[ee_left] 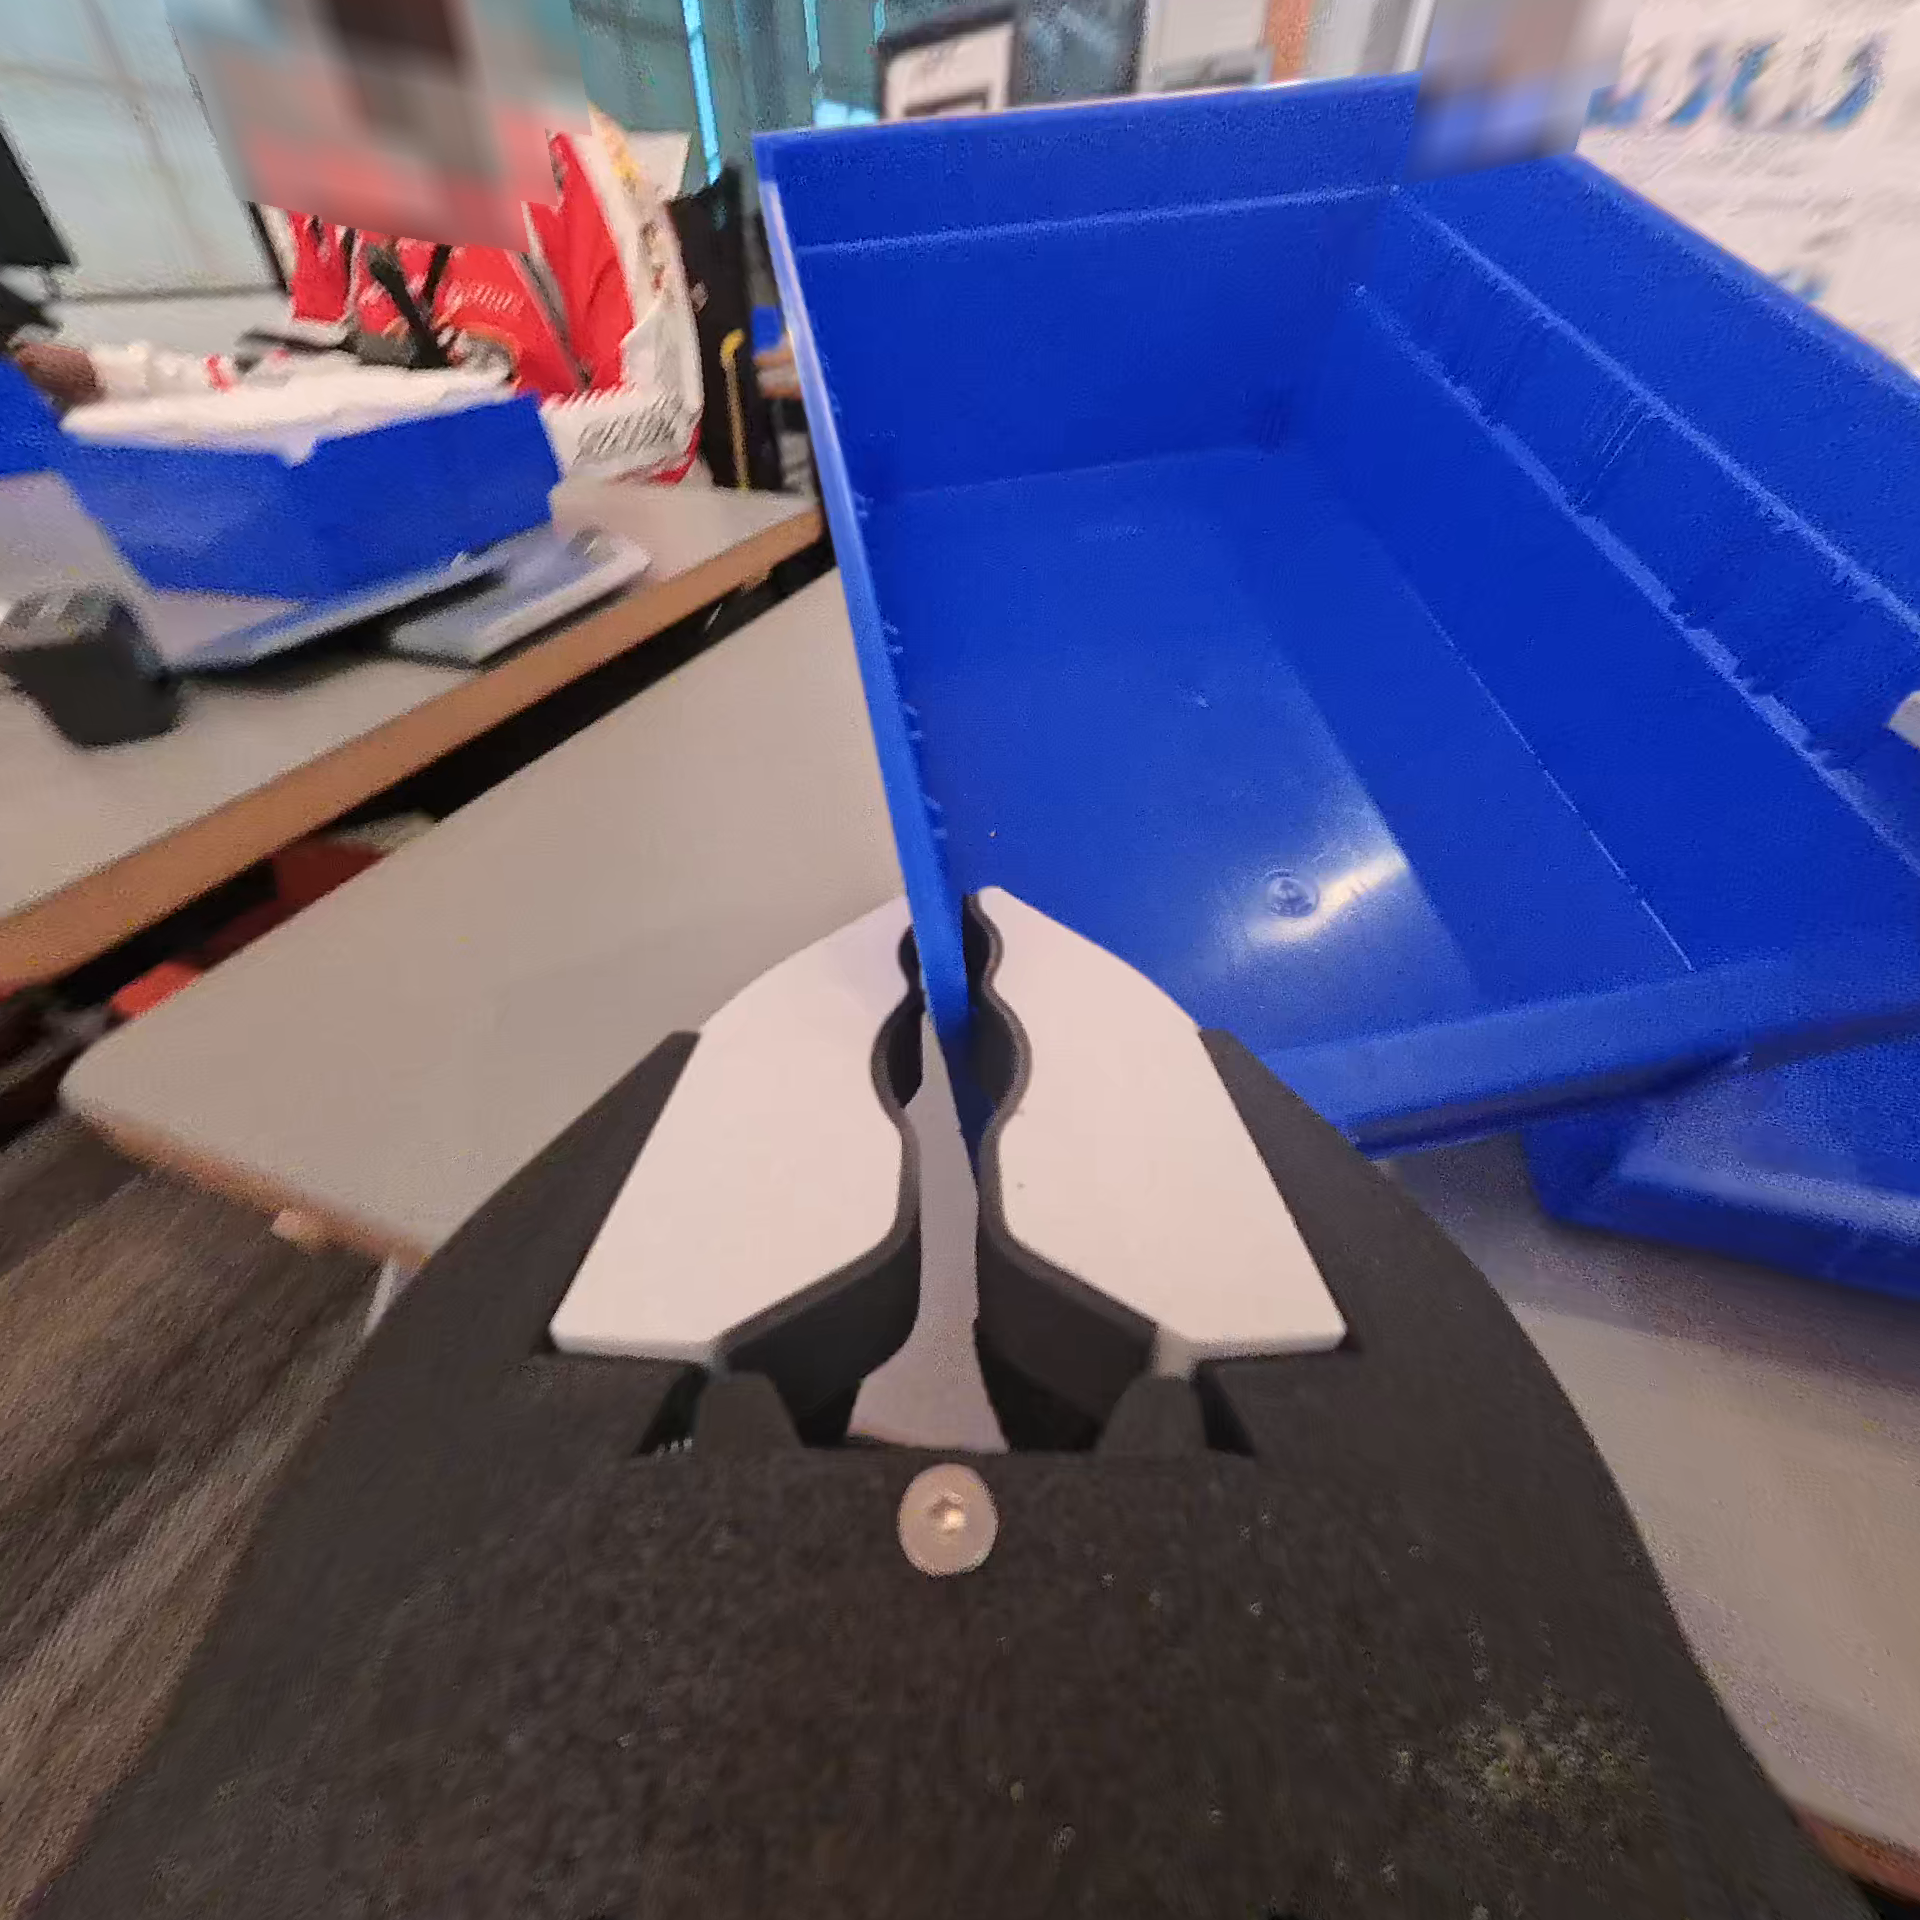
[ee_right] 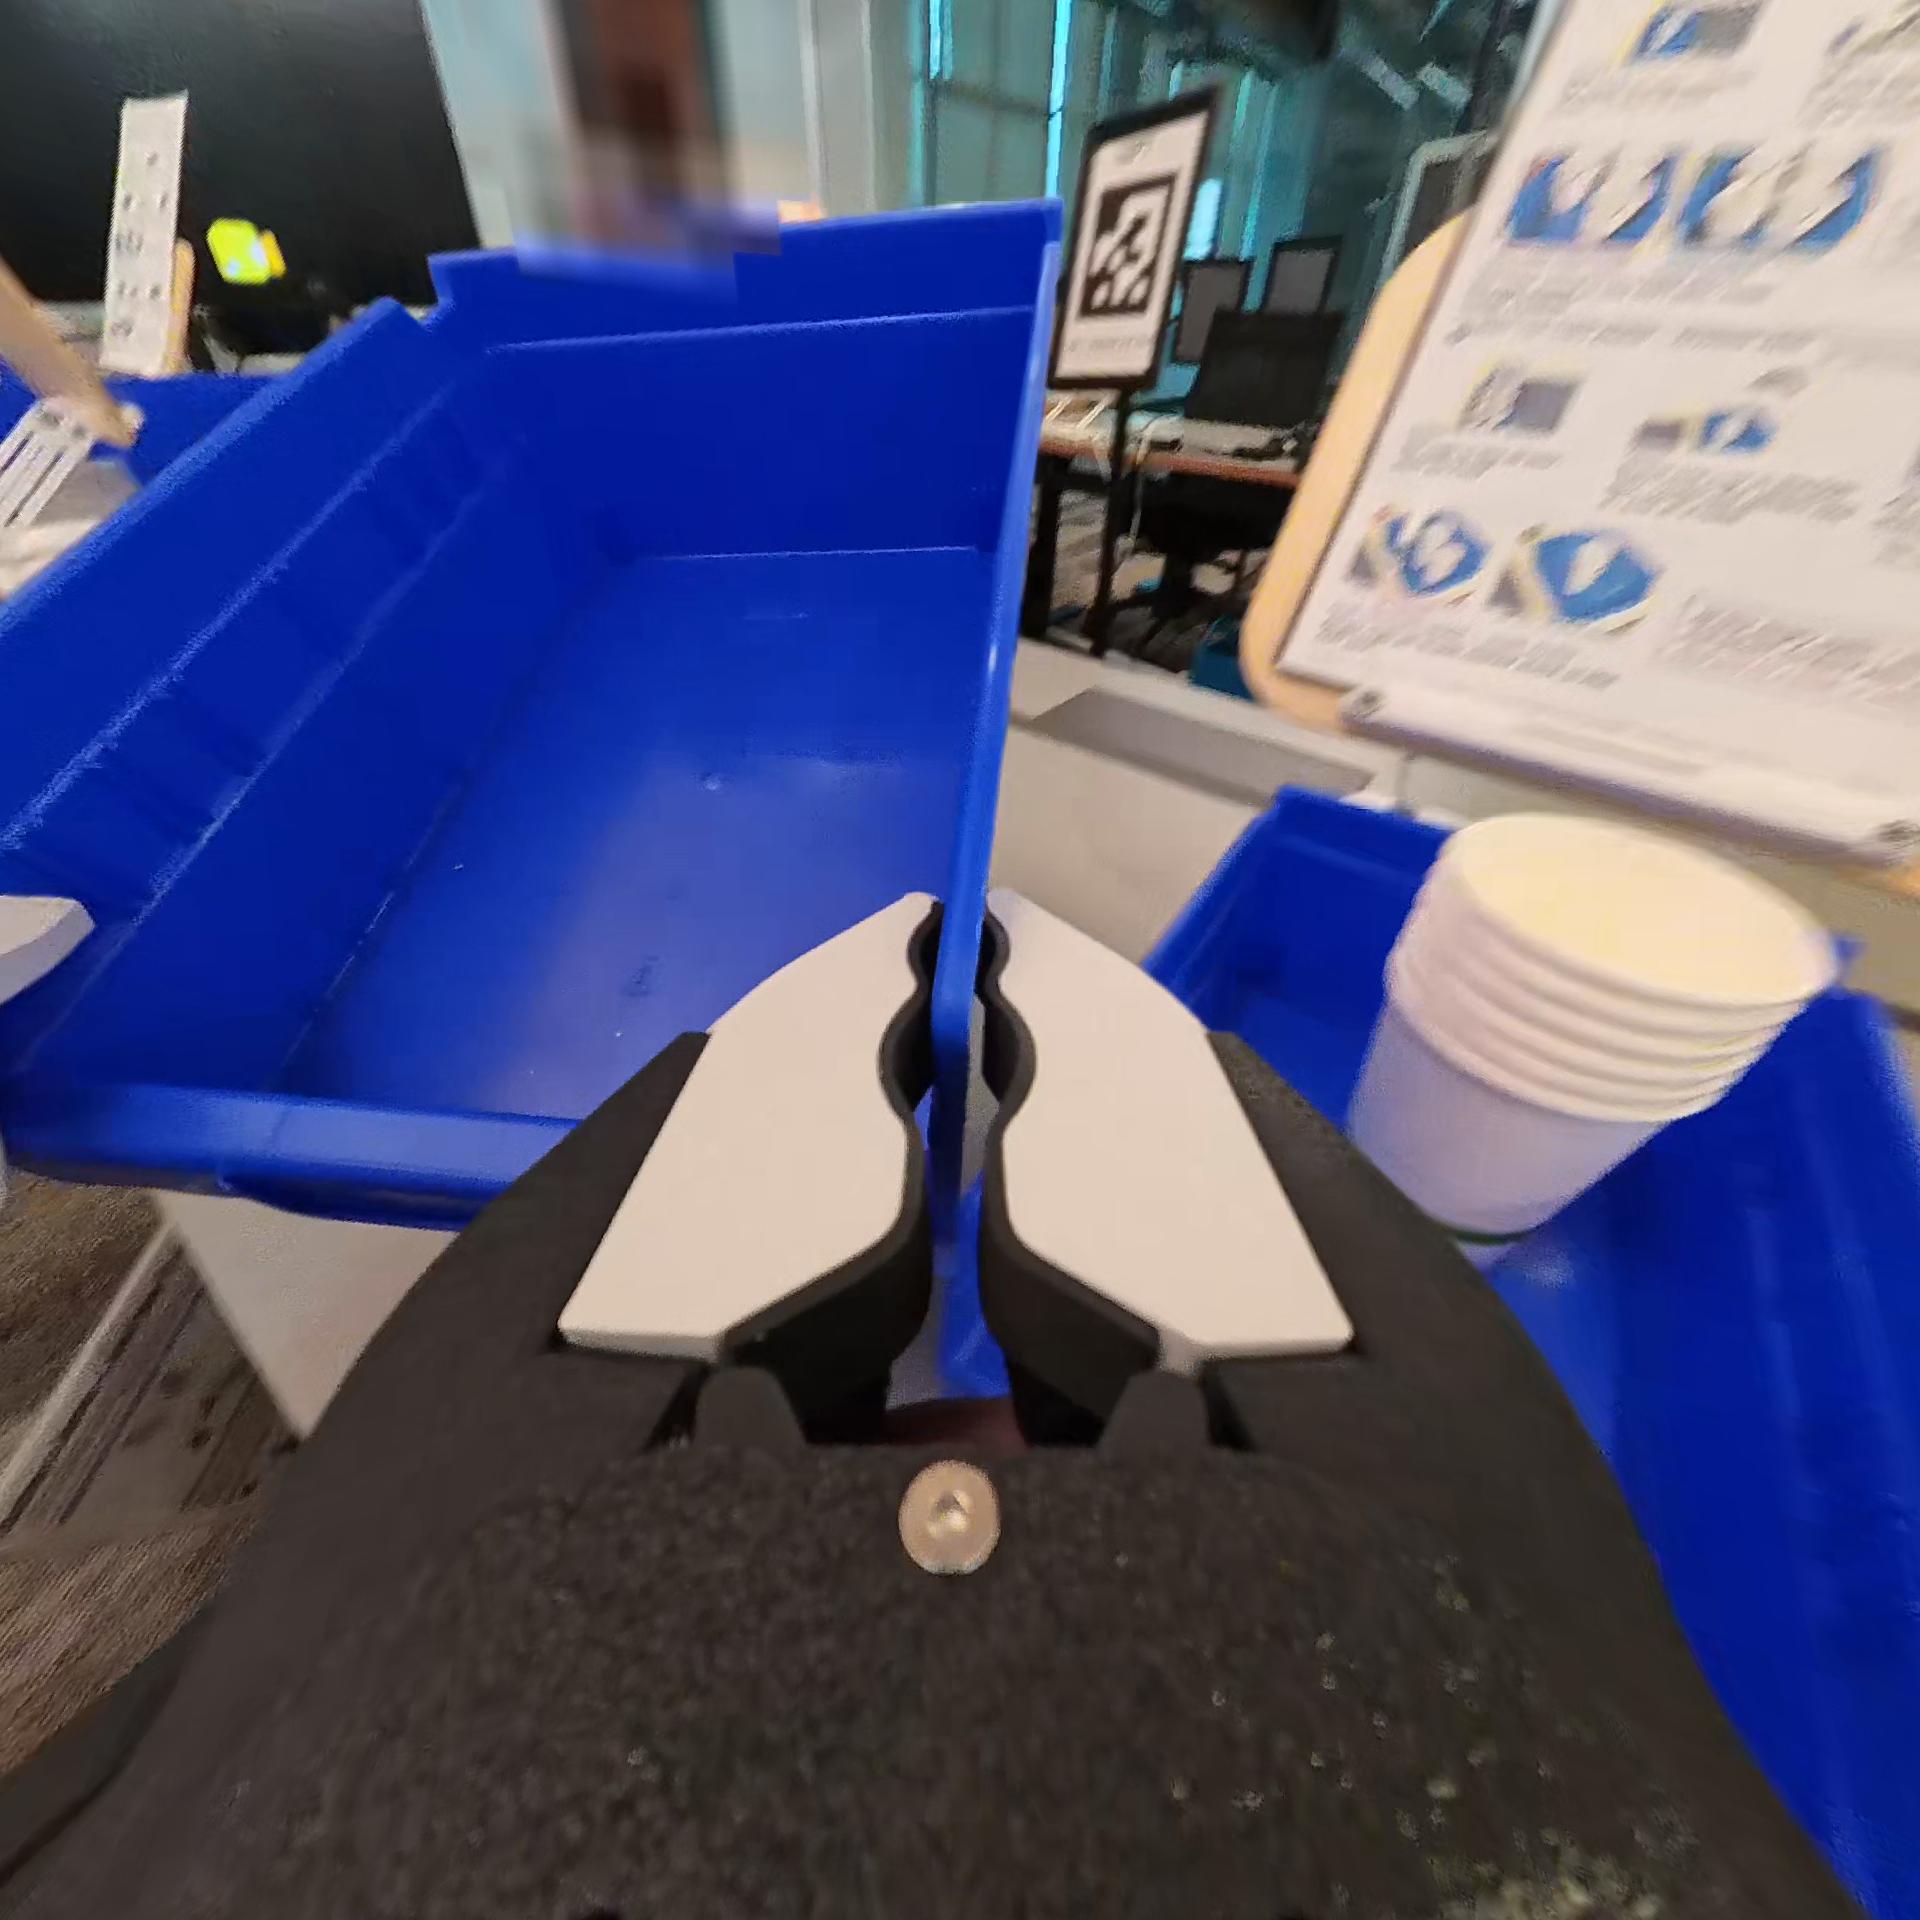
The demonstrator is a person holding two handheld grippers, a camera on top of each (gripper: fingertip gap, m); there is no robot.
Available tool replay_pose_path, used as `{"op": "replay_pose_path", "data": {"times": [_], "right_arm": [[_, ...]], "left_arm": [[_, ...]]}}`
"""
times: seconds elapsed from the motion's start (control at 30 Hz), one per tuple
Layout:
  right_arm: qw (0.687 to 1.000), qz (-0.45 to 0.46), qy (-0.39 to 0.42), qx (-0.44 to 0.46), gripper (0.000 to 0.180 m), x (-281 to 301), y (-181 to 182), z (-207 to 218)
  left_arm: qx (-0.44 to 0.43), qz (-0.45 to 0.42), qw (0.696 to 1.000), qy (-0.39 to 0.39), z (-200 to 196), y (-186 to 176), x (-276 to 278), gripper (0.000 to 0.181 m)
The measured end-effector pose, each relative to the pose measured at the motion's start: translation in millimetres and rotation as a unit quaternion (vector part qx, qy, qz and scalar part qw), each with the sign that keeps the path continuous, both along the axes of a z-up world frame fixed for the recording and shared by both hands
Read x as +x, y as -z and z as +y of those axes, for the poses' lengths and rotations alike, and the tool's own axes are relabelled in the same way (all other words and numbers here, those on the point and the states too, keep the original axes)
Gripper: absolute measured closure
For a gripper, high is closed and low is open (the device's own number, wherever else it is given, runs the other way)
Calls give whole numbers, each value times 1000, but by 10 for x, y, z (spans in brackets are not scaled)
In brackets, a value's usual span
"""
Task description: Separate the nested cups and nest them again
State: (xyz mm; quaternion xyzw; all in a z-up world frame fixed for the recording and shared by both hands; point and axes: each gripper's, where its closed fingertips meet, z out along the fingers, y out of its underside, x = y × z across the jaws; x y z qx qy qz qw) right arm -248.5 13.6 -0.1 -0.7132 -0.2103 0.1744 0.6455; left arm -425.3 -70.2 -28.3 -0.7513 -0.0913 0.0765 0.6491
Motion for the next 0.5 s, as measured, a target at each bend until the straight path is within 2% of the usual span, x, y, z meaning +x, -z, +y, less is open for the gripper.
{"op": "replay_pose_path", "data": {"times": [0.13,0.23,0.37,0.5], "right_arm": [[997,8,68,34,176,684,-460,230],[991,-3,128,37,177,1340,-635,333],[977,-19,212,27,176,2354,-668,333],[960,-21,280,-5,176,3340,-518,183]], "left_arm": [[34,24,997,70,471,-450,560,176],[42,13,991,126,789,-581,1158,176],[36,-2,977,208,1105,-596,2135,176],[14,-8,959,283,1219,-494,3142,176]]}}
